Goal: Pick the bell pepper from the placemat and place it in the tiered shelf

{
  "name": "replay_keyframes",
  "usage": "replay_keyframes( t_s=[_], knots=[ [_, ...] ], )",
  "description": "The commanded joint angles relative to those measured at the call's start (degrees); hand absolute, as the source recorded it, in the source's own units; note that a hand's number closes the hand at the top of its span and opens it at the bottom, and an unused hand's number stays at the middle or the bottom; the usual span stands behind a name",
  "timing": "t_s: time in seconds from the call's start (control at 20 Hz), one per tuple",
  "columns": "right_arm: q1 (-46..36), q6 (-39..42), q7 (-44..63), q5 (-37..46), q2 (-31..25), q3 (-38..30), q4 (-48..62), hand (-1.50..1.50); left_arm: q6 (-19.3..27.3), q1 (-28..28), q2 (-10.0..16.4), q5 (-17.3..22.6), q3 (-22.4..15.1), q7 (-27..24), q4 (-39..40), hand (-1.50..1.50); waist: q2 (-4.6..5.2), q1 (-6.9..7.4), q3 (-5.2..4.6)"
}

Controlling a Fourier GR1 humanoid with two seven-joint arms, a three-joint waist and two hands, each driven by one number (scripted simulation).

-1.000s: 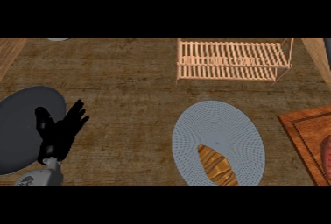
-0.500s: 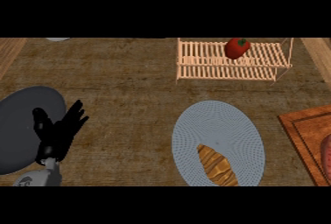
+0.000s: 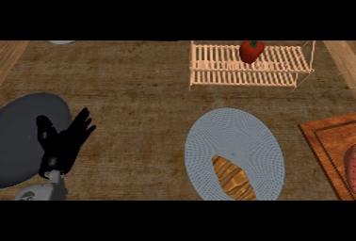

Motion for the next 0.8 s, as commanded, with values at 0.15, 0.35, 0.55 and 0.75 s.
replay_keyframes(
  t_s=[0.15, 0.35, 0.55, 0.75],
  knots=[
    [4.08, -5.56, 2.41, -1.73, -6.6, -3.96, -2.24, -1.5, -0.33, 1.57, 0.23, 0.08, 0.73, -0.44, 1.02, 0.0, -0.23, -1.02, -0.14],
    [4.54, -2.92, 3.99, -4.36, -11.82, -6.06, -1.94, -1.5, -0.99, 3.37, 0.35, 0.39, 0.75, -0.66, -0.62, 0.0, -0.24, -0.68, -0.13],
    [9.6, 7.74, -0.04, -10.48, -19.92, -11.09, 0.53, -1.5, -0.11, 1.57, -0.33, -0.55, -0.07, 0.3, -0.29, 0.0, -0.02, -0.84, -0.07],
    [12.58, 11.84, -1.89, -13.26, -22.68, -11.66, 0.25, -1.5, -1.21, 0.37, 1.33, 0.37, 1.58, 0.77, 0.15, 0.0, -0.08, -0.82, -0.11]
  ],
)
